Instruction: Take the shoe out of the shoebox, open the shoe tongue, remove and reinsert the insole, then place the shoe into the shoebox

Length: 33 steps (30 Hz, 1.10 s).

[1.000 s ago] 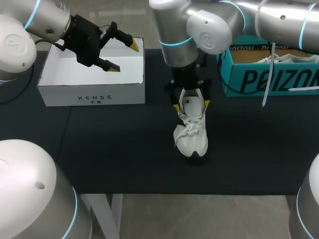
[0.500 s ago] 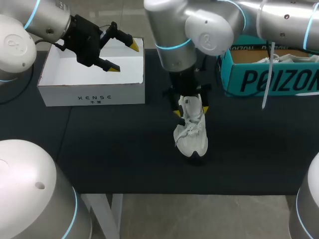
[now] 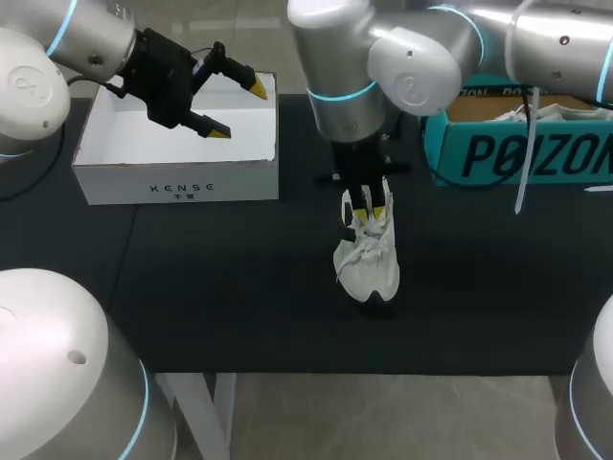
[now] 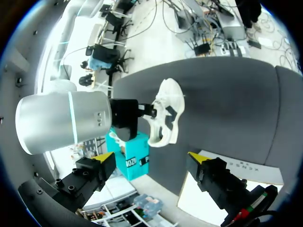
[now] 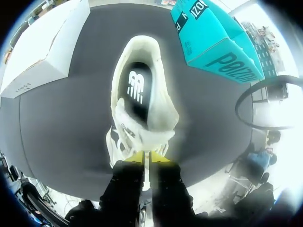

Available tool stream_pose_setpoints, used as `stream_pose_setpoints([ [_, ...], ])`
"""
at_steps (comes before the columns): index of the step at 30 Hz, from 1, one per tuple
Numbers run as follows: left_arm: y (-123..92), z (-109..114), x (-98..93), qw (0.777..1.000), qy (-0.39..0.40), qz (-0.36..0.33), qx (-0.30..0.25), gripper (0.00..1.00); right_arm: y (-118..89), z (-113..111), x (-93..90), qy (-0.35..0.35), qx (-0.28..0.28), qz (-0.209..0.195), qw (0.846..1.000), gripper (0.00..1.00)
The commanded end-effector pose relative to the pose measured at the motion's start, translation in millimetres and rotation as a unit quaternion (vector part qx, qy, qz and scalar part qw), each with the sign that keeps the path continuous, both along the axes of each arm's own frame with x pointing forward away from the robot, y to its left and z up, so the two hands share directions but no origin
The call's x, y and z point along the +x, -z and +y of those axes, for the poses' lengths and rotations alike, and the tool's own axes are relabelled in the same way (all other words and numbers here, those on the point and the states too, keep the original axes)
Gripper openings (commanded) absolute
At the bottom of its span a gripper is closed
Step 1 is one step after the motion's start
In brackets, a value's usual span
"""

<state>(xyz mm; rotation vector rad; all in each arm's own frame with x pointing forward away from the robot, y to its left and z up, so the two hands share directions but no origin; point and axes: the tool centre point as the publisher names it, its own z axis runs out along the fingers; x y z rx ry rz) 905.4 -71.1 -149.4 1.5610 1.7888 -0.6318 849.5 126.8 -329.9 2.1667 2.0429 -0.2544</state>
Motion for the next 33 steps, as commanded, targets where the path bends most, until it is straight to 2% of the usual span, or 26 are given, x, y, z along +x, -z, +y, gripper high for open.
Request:
stream_pose_setpoints([
  [1,0.1,-0.2,-0.2,1.0,0.0,-0.001,0.001,1.0,3.3,-1.1,13.5,-0.001,-0.015,0.0,1.0,0.0],
  [8,0.1,-0.2,-0.2,1.0,0.0,-0.001,0.001,1.0,14.4,-7.7,33.8,-0.01,-0.034,-0.001,0.999,0.0],
  [17,0.1,-0.2,-0.2,1.0,0.0,-0.001,0.001,1.0,33.8,-14.1,44.0,-0.02,-0.052,0.008,0.998,0.0],
  [20,0.1,-0.2,-0.2,1.0,0.0,-0.001,0.001,1.0,34.4,-13.1,46.3,-0.025,-0.048,0.012,0.998,0.0],
  [30,0.1,-0.2,-0.2,1.0,0.0,-0.001,0.001,1.0,-4.4,-20.7,45.5,-0.028,-0.031,-0.023,0.999,0.0],
  [33,0.1,-0.2,-0.2,1.0,0.0,-0.001,0.001,1.0,-23.8,-16.5,54.4,-0.075,-0.02,-0.042,0.996,0.0],
])
